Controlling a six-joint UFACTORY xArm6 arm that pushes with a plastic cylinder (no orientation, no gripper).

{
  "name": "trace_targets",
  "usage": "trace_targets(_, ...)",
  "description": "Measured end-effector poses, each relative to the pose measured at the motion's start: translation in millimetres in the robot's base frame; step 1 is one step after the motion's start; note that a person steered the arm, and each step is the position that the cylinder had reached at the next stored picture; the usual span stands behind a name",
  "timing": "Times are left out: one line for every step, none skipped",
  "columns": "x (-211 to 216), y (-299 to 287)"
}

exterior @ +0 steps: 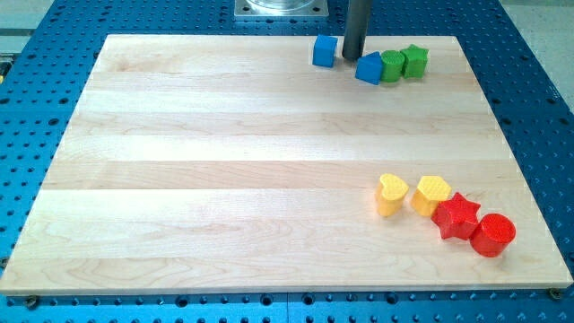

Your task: Push the green blocks near to the cube along with triangle

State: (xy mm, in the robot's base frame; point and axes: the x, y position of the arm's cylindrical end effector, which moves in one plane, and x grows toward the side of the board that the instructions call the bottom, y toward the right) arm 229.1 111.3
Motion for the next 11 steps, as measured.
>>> trace_targets(7.1, -57.7)
trace_targets(7.1, -57.4)
trace_targets(-0.7, 24.5)
trace_targets(-1.6, 115.2)
trace_targets(26.0, 149.2)
trace_targets(50.6, 107.1)
trace_targets(59.6, 37.7)
trace_targets(58.7, 50.3)
trace_targets(60.8, 1.2)
trace_targets(51.7, 25.5)
trace_targets(30.4, 3.5)
